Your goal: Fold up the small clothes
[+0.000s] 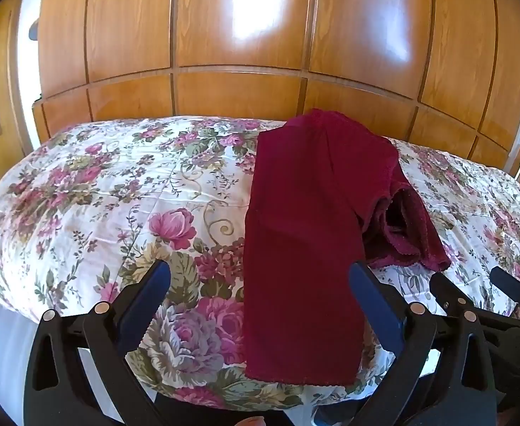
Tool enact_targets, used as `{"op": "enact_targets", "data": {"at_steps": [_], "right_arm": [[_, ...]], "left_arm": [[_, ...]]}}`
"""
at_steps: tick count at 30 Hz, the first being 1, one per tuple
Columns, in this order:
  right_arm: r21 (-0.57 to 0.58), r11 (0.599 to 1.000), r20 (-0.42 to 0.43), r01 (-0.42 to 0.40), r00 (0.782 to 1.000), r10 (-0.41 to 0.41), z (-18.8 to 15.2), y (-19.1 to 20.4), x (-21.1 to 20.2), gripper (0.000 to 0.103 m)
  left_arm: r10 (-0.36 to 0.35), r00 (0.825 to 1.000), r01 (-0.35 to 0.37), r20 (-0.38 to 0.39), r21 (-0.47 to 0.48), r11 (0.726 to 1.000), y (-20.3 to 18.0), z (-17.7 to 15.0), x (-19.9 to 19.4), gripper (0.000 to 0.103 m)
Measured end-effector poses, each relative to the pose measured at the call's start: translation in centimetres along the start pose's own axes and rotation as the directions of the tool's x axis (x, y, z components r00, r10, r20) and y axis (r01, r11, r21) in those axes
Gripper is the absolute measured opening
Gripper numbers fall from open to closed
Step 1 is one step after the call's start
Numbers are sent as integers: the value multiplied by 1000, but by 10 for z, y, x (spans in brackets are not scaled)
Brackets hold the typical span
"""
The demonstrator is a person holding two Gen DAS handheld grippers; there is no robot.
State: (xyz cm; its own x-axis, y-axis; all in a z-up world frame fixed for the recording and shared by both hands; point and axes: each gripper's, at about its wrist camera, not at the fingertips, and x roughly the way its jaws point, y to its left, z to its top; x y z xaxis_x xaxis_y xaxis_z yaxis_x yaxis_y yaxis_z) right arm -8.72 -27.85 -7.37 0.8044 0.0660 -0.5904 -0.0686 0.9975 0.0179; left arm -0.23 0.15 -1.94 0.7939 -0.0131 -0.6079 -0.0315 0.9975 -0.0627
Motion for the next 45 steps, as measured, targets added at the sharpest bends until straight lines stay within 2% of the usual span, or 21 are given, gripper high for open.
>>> {"op": "enact_targets", "data": {"at_steps": [15, 45], "right_arm": [[16, 1000, -19, -7, 1000, 8, 1, -3, 4, 101], [3, 1000, -26, -14, 1000, 15, -2, -1, 6, 101]], "left_arm": [[-6, 1000, 7, -23, 7, 1000, -5, 7, 4, 100], [-8, 1000, 8, -20, 5, 1000, -7, 11, 3, 100]]}}
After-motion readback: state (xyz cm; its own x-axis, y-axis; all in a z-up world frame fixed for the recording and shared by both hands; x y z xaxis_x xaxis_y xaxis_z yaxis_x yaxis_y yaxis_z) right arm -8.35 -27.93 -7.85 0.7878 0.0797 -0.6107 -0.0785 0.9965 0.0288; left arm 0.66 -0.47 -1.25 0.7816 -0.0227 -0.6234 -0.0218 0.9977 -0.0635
